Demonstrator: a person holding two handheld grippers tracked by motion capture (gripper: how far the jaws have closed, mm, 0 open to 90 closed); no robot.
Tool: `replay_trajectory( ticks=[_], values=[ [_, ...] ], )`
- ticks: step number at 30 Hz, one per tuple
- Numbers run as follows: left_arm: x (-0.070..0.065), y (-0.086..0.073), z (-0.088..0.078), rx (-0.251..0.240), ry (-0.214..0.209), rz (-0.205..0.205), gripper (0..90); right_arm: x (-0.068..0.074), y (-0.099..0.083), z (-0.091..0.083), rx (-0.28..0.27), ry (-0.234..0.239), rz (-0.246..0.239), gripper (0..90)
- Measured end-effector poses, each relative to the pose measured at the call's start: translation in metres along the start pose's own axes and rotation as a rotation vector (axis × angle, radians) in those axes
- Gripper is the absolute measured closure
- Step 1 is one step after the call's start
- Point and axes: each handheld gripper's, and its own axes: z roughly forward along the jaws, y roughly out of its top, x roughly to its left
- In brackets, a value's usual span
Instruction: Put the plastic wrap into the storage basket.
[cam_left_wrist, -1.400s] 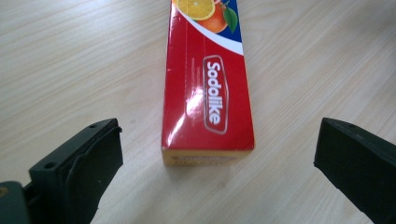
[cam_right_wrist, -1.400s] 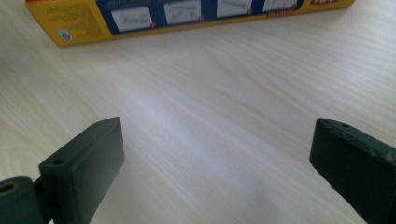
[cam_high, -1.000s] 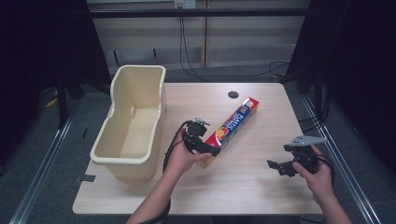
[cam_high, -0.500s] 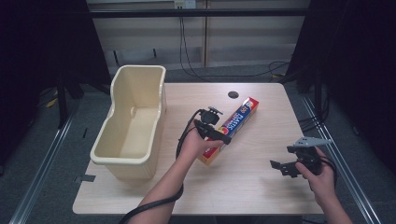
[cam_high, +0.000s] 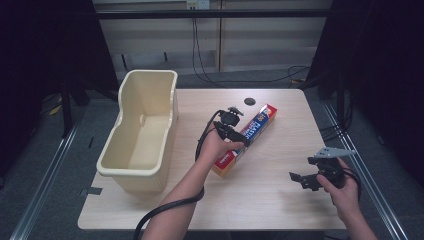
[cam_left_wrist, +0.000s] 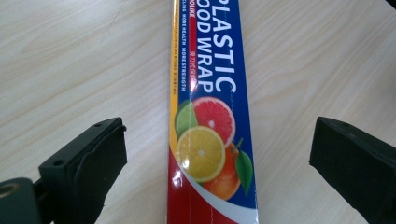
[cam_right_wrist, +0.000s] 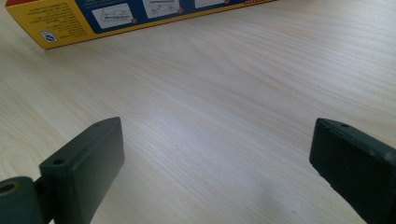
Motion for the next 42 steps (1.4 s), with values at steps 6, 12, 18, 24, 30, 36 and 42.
replay_trajectory(
  ticks=[6, 12, 18, 24, 30, 36, 42],
  values=[
    [0.001, 0.006, 0.012, -0.001, 0.01, -0.003, 5.5, -0.001, 0.0, 0.0, -0.005, -0.002, -0.004, 3.0],
    [0.001, 0.011, 0.021, 0.005, 0.018, -0.002, 7.0, -0.001, 0.0, -0.001, -0.006, -0.001, -0.006, 3.0],
    [0.001, 0.016, 0.031, 0.015, 0.023, 0.013, 8.3, -0.003, -0.001, -0.002, -0.009, 0.004, 0.002, 3.0],
    [0.0, 0.017, 0.041, 0.007, 0.034, 0.008, 12.0, -0.005, -0.001, -0.002, -0.017, 0.016, 0.007, 3.0],
    [0.003, 0.015, 0.047, 0.018, 0.009, 0.03, 25.9, -0.005, 0.0, -0.002, -0.017, 0.018, 0.001, 3.0],
    [0.003, 0.013, 0.047, 0.03, 0.016, 0.015, 38.2, -0.005, 0.0, -0.001, -0.022, 0.016, 0.005, 3.0],
    [-0.001, 0.009, 0.04, 0.073, 0.033, 0.026, 39.3, -0.004, 0.0, -0.002, -0.019, 0.016, 0.011, 3.0]
  ],
)
